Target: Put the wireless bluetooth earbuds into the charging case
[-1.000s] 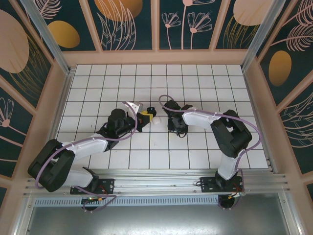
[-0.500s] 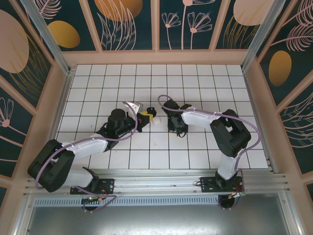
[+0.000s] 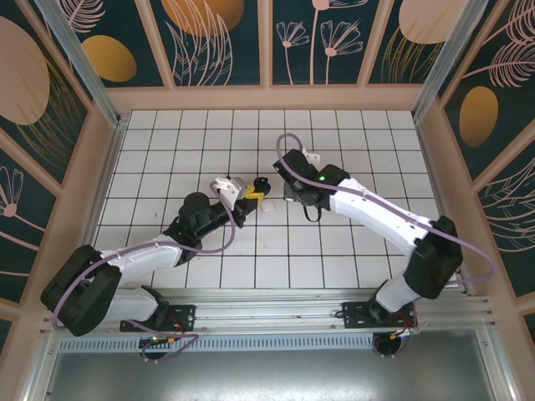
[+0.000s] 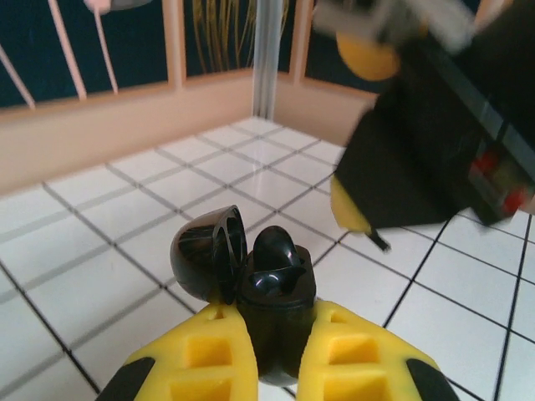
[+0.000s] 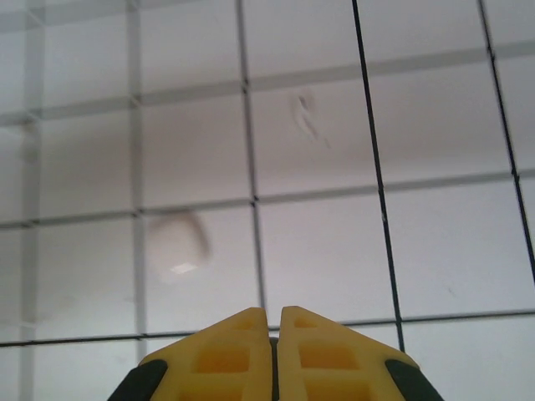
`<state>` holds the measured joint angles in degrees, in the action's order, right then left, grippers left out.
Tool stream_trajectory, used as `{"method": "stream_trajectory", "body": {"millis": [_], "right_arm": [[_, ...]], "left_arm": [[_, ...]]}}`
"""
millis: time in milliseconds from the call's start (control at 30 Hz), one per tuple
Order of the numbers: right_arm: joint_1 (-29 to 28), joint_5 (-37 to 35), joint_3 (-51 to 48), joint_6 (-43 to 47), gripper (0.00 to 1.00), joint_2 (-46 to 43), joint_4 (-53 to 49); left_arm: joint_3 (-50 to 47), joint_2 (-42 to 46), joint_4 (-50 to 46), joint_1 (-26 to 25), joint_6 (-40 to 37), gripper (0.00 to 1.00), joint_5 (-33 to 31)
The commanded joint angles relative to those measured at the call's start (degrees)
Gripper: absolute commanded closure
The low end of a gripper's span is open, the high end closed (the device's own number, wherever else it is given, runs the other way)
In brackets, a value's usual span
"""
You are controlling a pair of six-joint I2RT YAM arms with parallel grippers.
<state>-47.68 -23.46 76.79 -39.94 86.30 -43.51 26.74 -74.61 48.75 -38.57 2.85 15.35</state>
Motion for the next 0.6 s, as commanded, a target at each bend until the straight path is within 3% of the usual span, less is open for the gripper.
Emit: {"method": "stream_trajectory", "body": {"millis": [0, 267, 567], "right_arm": [[-3.18, -9.23, 3.85, 0.57, 1.0, -4.94, 0.01], [-9.03, -16.71, 5.02, 5.5, 1.0, -10.55, 11.26], [-9.84, -13.76, -1.97, 6.98, 1.0, -12.3, 29.96]], "left_arm": [[-0.22, -0.98, 10.74, -1.39, -8.15, 1.0, -2.94], [4.16, -5.47, 15.24, -1.77, -13.46, 1.0, -7.3], [4.93, -11.12, 24.88, -1.72, -10.42, 1.0, -6.55]]}}
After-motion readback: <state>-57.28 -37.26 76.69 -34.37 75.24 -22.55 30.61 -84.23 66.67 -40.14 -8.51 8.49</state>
